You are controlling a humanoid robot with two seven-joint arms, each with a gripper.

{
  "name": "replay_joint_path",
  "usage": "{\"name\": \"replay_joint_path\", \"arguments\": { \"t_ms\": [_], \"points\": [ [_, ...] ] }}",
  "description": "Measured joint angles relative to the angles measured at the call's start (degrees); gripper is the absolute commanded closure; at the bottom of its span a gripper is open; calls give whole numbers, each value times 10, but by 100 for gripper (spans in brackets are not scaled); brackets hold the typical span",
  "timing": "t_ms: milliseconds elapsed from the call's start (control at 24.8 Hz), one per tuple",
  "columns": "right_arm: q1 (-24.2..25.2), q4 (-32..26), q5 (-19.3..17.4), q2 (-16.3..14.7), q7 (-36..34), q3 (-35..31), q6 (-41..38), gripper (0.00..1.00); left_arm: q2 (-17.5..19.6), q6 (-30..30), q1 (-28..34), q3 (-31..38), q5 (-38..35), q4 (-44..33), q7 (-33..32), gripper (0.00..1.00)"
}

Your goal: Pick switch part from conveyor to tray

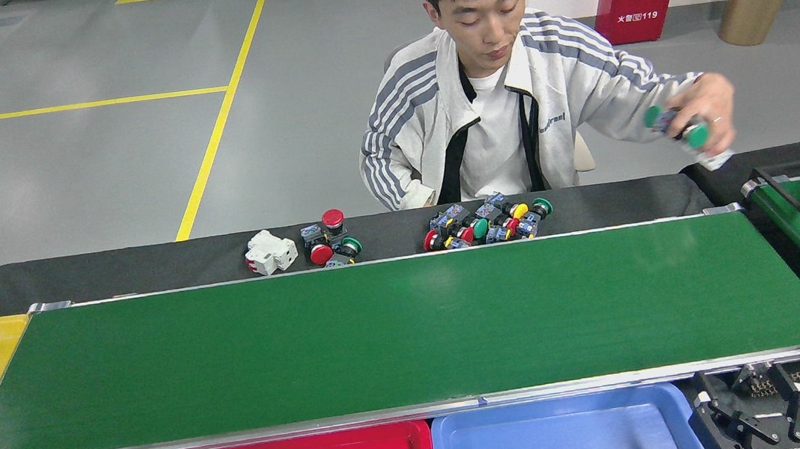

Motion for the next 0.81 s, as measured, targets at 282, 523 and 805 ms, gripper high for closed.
{"name": "replay_joint_path", "arguments": {
  "t_ms": [282,523,805],
  "points": [
    [-1,0,0,0,0,0,-1,0,6,4,-8,-43,-1,1,1,0],
    [0,-2,-1,0,-2,1,-2,0,4,7,-9,-42,-1,1,5,0],
    [0,-2,-1,0,0,4,-2,0,4,7,-13,-32,-1,5,5,0]
  ]
}}
